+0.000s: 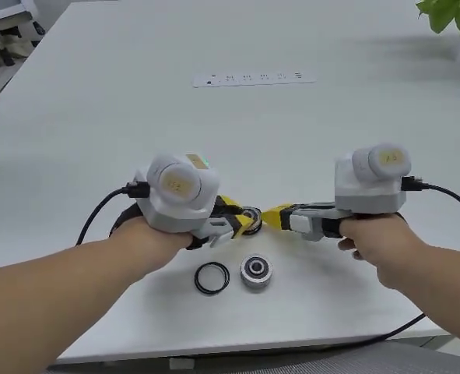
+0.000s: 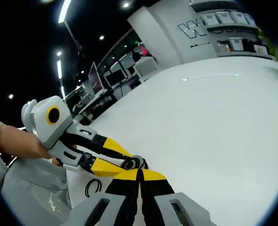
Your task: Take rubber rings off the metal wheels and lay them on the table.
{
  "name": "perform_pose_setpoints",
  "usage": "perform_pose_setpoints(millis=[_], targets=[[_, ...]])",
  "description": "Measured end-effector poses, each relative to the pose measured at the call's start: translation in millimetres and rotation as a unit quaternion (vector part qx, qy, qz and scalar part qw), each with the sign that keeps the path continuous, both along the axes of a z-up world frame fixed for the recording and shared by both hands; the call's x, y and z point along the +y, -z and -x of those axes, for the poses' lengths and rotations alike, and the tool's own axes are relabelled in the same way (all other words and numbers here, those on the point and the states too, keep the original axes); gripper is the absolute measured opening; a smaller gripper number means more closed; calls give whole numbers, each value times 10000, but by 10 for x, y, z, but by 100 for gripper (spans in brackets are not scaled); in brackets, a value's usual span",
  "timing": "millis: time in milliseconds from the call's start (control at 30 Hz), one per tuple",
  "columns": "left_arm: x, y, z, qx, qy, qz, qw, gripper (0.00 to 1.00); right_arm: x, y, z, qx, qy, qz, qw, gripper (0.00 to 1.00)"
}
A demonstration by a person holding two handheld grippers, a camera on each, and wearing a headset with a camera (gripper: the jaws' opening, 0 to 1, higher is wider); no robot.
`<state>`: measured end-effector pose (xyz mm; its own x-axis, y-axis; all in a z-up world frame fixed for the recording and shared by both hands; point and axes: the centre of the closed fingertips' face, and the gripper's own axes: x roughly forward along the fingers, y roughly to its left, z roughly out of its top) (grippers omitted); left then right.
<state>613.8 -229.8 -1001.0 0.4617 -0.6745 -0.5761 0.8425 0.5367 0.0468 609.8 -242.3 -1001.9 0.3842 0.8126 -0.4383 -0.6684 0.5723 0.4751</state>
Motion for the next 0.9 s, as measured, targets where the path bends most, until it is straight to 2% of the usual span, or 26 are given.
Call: perform_pose_setpoints(millis=[167, 533, 567, 600, 633, 667, 900], targets=[[0, 5, 0, 11, 4, 12, 10000, 12, 23, -31, 21, 69, 14, -127, 9999, 0], [-10, 3, 11, -8, 21, 1, 10000, 12, 167, -130, 75, -36, -269, -233, 9994, 0], [-10, 2, 11, -6, 18, 2, 10000, 12, 201, -142, 109, 14, -387, -261, 9989, 0], [-8, 5, 11, 0, 18, 3, 10000, 12, 187, -140, 83, -79, -338, -210, 9992, 0], [-9, 7, 8, -2, 20, 2, 10000, 12, 178, -142, 81, -57, -343, -250, 9991, 0], [-9, 6, 7, -5, 24, -1, 10000, 12, 200, -184, 84, -23, -333, -427, 9985, 0], [-13, 4, 2, 15, 20, 15, 10000, 12, 94, -119, 26, -155, -237, -211, 9994, 0]])
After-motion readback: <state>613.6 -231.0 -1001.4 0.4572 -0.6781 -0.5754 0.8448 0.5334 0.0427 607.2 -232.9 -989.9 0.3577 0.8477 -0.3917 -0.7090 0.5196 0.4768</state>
